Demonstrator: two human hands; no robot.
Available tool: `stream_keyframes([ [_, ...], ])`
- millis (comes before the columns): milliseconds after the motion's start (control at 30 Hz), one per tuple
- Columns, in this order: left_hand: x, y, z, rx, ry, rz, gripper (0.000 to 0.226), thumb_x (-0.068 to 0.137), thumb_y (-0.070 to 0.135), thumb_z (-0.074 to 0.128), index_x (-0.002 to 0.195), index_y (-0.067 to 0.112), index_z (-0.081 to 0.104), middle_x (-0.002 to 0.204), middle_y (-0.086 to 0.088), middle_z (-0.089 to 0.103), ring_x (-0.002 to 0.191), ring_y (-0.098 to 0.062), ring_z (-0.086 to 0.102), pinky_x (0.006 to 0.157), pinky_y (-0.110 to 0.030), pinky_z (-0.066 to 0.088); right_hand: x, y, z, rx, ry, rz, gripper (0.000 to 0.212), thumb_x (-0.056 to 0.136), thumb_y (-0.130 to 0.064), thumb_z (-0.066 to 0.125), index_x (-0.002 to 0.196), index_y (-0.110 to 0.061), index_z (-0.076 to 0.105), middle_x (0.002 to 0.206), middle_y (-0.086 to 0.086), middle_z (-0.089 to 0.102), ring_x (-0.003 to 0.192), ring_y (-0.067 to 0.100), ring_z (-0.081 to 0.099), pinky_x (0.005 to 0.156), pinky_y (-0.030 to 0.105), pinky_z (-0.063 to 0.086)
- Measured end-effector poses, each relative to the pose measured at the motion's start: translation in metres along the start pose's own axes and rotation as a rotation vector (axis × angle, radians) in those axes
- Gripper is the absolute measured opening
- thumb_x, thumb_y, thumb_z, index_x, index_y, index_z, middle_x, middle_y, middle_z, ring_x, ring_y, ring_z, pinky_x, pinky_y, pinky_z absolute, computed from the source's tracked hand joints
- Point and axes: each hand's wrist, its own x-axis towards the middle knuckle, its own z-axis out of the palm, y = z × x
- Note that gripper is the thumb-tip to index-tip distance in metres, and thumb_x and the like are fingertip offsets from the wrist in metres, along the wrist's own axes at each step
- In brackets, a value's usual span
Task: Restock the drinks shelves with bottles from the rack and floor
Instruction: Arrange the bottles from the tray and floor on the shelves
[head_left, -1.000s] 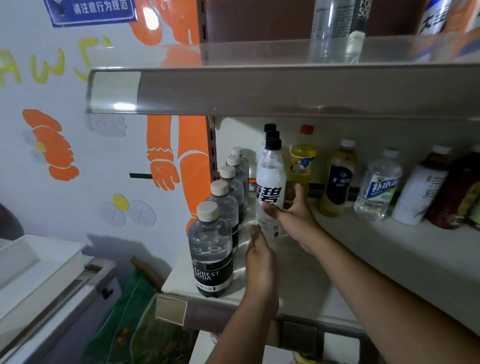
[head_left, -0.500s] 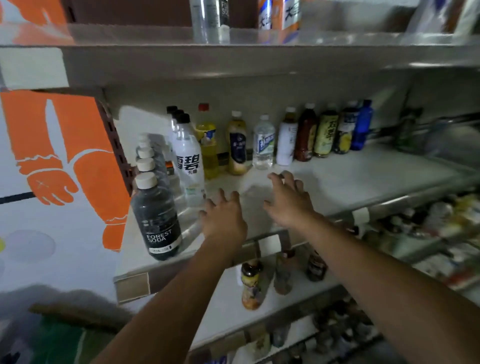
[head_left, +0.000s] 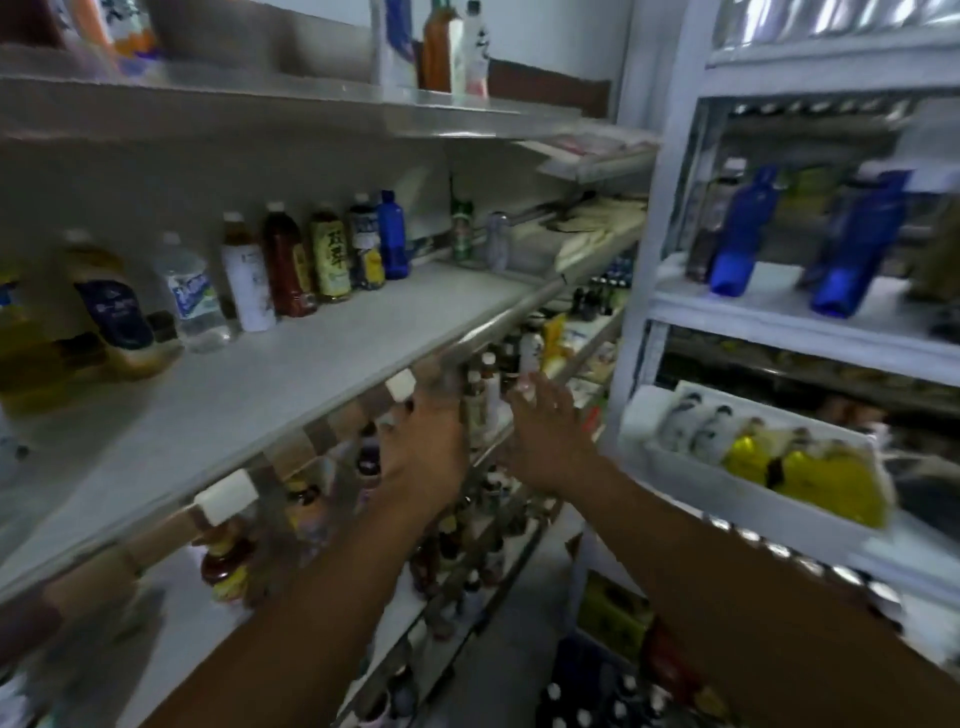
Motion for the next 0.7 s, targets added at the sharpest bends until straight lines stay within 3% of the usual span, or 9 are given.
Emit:
stream_keyframes([
  [133,0.011,0.081,0.033,-0.043,-0.03,0.11,0.059,0.095,0.033,0.053,0.149,0.029,0.031,0.158,-0.01,0.021,0.136,-0.038,0.034,0.106,-0.05,0.038,-0.029,0.086,-0.001,-0.069,0.04,0.138,0.069,0.095,-0.048,0.055,0.153,-0.023,0.025,0.165,0.01,0.0,0.149,0.038,0.008,0.113,0.052,0.027],
  [267,0.019,0.155,0.071,-0.091,-0.039,0.224,0.048,0.096,0.029,0.049,0.143,0.025,0.042,0.147,-0.011,0.036,0.127,-0.037,0.044,0.101,-0.045,0.041,-0.049,0.166,-0.002,-0.054,-0.013,0.274,0.064,0.095,-0.046,0.054,0.149,-0.022,0.031,0.162,0.013,0.007,0.145,0.041,0.015,0.109,0.053,0.033],
  [367,0.027,0.198,0.099,-0.094,-0.054,0.277,0.045,0.096,0.03,0.046,0.141,0.026,0.042,0.148,-0.007,0.035,0.126,-0.034,0.046,0.101,-0.042,0.042,-0.057,0.221,-0.001,-0.033,-0.042,0.354,0.065,0.093,-0.044,0.058,0.149,-0.021,0.033,0.161,0.012,0.012,0.145,0.039,0.019,0.107,0.052,0.035],
  [467,0.039,0.23,0.123,-0.065,-0.076,0.337,0.041,0.098,0.032,0.045,0.137,0.024,0.046,0.143,-0.008,0.041,0.12,-0.032,0.051,0.095,-0.039,0.045,-0.056,0.267,0.003,0.029,-0.096,0.436,0.066,0.093,-0.043,0.058,0.149,-0.02,0.033,0.16,0.011,0.013,0.144,0.039,0.021,0.108,0.052,0.035],
  [700,0.091,0.262,0.165,-0.102,-0.136,0.451,0.036,0.097,0.038,0.047,0.129,0.022,0.051,0.124,-0.007,0.053,0.106,-0.027,0.059,0.081,-0.035,0.051,-0.019,0.334,0.02,0.171,-0.065,0.647,0.057,0.093,-0.039,0.057,0.14,-0.009,0.043,0.143,0.02,0.039,0.13,0.042,0.041,0.104,0.045,0.042],
])
